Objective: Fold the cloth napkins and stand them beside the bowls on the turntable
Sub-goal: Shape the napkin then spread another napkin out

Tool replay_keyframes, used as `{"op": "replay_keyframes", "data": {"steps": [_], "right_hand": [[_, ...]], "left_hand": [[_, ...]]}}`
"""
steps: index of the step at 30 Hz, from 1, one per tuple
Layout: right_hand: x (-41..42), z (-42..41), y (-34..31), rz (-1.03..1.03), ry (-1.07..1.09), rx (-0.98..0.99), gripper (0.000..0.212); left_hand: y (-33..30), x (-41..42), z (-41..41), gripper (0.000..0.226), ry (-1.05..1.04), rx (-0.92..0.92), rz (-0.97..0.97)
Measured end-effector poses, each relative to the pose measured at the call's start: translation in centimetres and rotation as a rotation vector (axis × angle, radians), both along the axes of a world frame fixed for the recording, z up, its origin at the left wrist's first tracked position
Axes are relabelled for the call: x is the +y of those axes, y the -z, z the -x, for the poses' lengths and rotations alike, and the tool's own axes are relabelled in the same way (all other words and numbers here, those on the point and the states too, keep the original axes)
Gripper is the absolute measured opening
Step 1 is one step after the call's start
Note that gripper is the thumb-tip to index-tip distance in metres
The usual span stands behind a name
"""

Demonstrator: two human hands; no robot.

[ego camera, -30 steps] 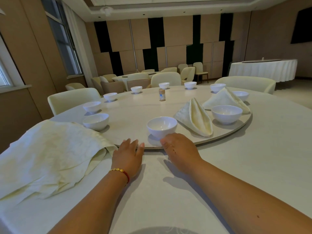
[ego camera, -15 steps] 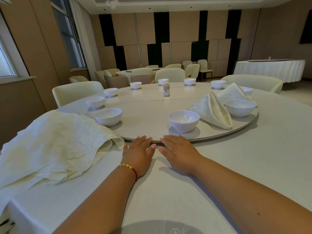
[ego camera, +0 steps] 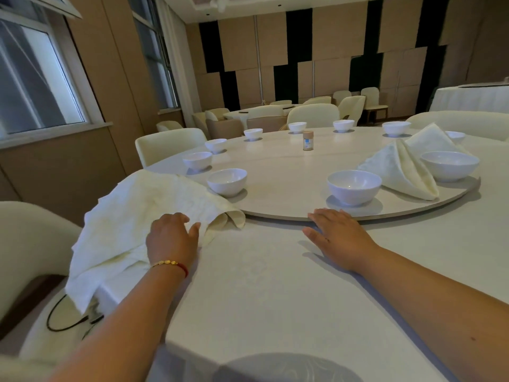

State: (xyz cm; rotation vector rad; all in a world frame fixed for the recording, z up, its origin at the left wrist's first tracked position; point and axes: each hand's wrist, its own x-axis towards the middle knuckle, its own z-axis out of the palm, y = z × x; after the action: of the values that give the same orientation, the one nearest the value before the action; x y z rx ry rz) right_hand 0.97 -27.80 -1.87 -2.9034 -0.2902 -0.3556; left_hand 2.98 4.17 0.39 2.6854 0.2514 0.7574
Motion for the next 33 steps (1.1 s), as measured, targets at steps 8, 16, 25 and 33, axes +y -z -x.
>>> {"op": "replay_keyframes", "data": {"steps": [8, 16, 25, 33], "right_hand": [[0.2, 0.4, -0.2, -0.003, 0.022, -0.015, 0.060], [0.5, 0.7, -0.6, 0.005, 0.019, -0.024, 0.056], [0.4, 0.8, -0.6, -0.005, 0.011, -0.009, 0.057], [0.1, 2.1, -2.1, -0.308, 0.007, -0.185, 0.047]], "left_hand": [[1.4, 5.8, -2.9, 0.045, -0.097, 0.216, 0.263], [1.5, 5.8, -4.6, 0.019, -0.196, 0.257, 0.236], [-1.7, 6.1, -3.6, 0.038, -0.063, 0.412, 0.342], [-4.1, -3.0, 0.0, 0.027, 0.303, 0.468, 0.019]]}}
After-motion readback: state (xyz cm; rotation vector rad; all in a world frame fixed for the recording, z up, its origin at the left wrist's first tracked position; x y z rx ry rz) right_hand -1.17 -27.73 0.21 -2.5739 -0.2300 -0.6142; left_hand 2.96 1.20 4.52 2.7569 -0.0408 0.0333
